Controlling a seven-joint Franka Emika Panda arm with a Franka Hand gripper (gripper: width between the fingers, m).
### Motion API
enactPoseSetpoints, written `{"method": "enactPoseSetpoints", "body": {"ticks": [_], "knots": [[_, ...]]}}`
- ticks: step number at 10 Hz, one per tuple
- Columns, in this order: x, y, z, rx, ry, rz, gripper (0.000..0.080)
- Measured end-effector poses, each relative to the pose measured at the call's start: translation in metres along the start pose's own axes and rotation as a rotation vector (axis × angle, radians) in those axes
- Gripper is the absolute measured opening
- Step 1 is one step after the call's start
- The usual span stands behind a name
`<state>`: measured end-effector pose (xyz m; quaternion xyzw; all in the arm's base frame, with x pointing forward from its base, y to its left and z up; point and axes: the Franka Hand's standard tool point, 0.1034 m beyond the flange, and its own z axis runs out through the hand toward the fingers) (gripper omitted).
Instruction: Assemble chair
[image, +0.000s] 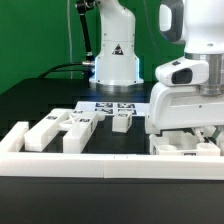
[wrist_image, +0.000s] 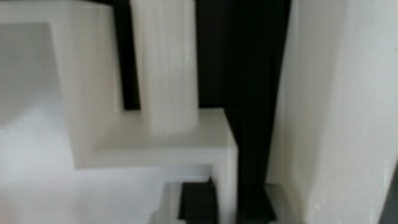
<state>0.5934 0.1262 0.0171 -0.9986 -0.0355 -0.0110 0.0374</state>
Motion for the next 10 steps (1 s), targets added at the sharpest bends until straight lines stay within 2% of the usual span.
{"method": "enactPoseSetpoints", "body": {"ticks": [2,3,4,5,6,7,8,9,10], "knots": [[-0.001,0.001,0.001,-0.001,-0.001,0.001,0.0035],[0.0,0.007,0.001,-0.006,-0.002,0.007,0.0035],[0.0,0.012,0.001,-0.012,-0.003,0.012,0.0248],[-0.001,0.018,0.001,-0.019,-0.004,0.015,0.0248],[-0.001,0.023,-0.001,-0.024,-0.004,0.012,0.0431],[-0.003,0.027,-0.004,-0.028,-0.004,0.016,0.0562],[-0.004,0.027,-0.009,-0.028,0.0,0.01,0.0562],[-0.006,0.027,-0.017,-0.029,0.005,0.004,0.0633],[-0.008,0.027,-0.022,-0.029,0.007,0.002,0.0645]]}}
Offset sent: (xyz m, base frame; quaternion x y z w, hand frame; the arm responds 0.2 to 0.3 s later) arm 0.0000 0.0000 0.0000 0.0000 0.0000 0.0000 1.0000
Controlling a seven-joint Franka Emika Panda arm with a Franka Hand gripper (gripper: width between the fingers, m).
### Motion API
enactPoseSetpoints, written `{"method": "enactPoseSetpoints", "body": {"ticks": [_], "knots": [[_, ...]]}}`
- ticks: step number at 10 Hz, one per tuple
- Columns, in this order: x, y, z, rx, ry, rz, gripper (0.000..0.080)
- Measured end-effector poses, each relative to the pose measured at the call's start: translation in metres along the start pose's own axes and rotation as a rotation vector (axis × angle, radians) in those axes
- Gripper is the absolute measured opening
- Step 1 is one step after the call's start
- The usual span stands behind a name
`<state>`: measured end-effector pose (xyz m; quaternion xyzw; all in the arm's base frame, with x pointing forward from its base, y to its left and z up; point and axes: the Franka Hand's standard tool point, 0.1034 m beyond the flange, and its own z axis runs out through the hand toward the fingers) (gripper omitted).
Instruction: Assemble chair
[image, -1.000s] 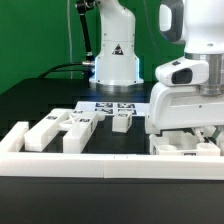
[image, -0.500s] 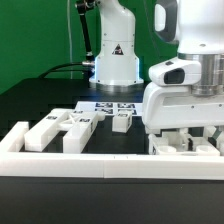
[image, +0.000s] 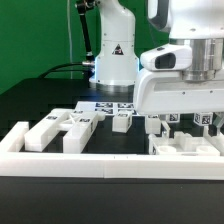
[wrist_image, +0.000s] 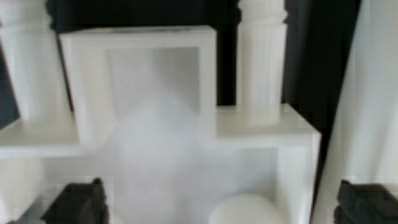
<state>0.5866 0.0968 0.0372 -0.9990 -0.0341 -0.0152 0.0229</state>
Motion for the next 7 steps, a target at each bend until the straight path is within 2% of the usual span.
{"method": "enactPoseSetpoints", "body": {"ticks": [2,3,5,7], "knots": [[-0.006,0.002,-0.017,-0.002,0.01,-0.009,0.0648],[-0.015,0.006,-0.027,-0.004,0.01,-0.032,0.0649],[-0.033,0.019,-0.03,-0.008,0.005,-0.059,0.0649],[-0.036,0.02,-0.028,-0.009,0.004,-0.062,0.0649]]}}
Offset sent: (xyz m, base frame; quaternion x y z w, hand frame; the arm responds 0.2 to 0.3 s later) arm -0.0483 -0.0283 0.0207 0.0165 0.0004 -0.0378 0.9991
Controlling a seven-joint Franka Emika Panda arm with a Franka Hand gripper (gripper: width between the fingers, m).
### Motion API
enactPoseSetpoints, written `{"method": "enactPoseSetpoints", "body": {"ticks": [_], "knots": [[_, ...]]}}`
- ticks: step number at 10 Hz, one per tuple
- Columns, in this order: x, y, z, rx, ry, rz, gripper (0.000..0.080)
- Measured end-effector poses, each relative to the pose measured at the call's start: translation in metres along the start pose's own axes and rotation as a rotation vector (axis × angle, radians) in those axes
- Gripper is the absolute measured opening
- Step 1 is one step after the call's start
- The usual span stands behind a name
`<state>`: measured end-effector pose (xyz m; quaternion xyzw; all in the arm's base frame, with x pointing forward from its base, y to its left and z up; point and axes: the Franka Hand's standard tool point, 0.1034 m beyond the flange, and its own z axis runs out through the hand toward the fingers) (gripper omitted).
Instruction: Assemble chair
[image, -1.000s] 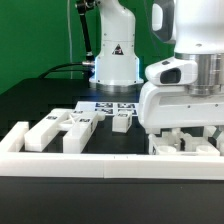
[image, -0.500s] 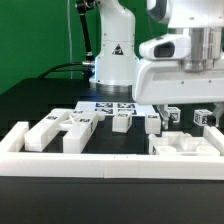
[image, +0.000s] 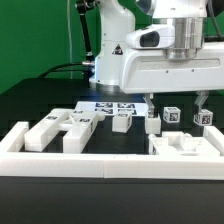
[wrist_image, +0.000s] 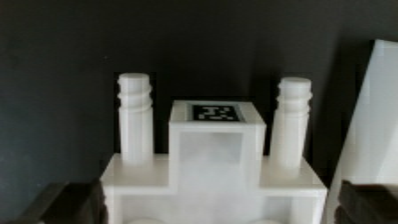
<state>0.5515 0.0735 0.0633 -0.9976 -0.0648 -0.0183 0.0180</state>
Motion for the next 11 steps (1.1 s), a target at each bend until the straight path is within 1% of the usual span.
{"method": "enactPoseSetpoints", "body": {"ticks": [2,3,4,5,6,7,9,10,11], "knots": [[-0.002,0.001,0.001,0.0,-0.001,0.0,0.0649],[-0.015,0.009,0.007,-0.004,-0.009,0.003,0.0649],[-0.029,0.016,0.011,-0.009,-0.022,0.011,0.0649],[-0.04,0.022,0.014,-0.013,-0.026,0.012,0.0649],[-0.045,0.029,0.015,-0.013,-0.039,-0.006,0.0649],[-0.044,0.031,0.014,-0.011,-0.055,-0.001,0.0649],[-0.046,0.029,0.015,-0.011,-0.062,-0.005,0.0649],[-0.053,0.028,0.015,-0.003,-0.142,-0.005,0.0649],[-0.053,0.028,0.015,0.006,-0.221,-0.014,0.0649]]}}
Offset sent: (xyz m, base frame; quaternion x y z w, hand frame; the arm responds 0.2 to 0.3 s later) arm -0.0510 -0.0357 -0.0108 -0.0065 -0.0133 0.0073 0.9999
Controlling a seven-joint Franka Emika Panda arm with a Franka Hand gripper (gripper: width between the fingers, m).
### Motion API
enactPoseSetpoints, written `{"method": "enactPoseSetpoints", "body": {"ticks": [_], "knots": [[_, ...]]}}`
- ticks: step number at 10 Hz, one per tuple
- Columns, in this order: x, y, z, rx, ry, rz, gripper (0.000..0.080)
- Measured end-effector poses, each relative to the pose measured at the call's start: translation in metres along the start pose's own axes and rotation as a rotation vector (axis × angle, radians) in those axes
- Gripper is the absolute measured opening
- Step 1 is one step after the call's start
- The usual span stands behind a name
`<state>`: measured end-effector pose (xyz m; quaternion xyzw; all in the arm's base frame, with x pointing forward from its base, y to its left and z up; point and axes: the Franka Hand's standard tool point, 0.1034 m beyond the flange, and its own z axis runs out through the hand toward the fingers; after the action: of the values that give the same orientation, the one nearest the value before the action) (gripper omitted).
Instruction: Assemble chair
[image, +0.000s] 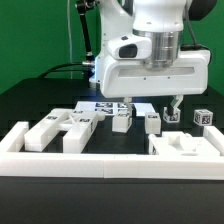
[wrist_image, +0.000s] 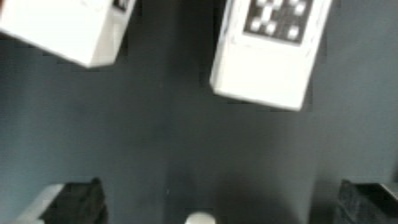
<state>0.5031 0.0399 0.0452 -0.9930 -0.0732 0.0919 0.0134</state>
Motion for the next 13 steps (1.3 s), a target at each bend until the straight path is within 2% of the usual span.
{"method": "enactPoseSetpoints", "body": {"ticks": [2,3,4,7,10,12,13], "knots": [[-0.002,0.0,0.007,0.014,-0.107,-0.02,0.0649],[-0.006,-0.003,0.007,0.022,-0.2,-0.026,0.0649],[-0.002,-0.006,0.007,0.028,-0.258,-0.032,0.0649],[-0.006,-0.009,0.011,0.047,-0.426,-0.036,0.0649],[-0.016,-0.017,0.018,0.063,-0.635,-0.05,0.0649],[-0.021,-0.017,0.024,0.071,-0.719,-0.048,0.0649],[-0.019,-0.017,0.027,0.072,-0.721,-0.047,0.0649]]}}
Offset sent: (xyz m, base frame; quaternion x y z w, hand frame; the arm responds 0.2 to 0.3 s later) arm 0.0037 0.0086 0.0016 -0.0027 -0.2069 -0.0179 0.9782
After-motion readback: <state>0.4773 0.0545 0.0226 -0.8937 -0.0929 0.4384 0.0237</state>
